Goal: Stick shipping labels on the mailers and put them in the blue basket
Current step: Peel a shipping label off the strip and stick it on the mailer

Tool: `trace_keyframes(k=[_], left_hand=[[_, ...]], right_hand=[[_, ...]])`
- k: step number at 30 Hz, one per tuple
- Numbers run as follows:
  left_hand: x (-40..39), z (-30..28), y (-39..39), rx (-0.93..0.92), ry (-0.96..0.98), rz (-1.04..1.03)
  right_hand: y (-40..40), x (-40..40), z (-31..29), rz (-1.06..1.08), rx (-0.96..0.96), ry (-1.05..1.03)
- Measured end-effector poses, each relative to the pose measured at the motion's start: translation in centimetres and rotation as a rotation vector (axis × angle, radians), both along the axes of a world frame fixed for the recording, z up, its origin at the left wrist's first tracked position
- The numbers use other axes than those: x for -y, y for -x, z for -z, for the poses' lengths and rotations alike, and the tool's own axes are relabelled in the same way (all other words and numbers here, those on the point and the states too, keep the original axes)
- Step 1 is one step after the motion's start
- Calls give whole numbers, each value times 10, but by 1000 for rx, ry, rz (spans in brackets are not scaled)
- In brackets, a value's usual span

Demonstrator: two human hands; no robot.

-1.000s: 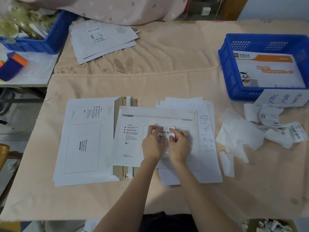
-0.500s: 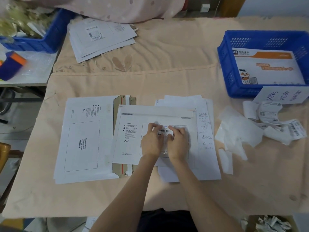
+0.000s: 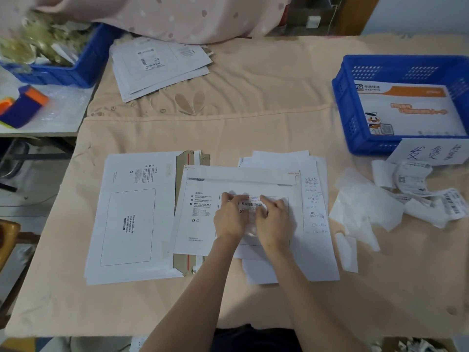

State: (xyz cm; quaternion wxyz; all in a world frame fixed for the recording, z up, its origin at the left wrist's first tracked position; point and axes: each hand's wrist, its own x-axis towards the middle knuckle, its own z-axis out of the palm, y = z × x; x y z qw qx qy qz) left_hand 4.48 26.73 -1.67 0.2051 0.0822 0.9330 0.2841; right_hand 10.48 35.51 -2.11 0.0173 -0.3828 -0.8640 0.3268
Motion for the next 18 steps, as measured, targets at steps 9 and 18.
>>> trace_keyframes(k=[9,18], left_hand=[[4,1,-5,-9,46,6],[7,-2,4,91,-14,-18]], right_hand=[[-3,-6,12,88,-101,200],[-4,-8,10,150,-192,370]])
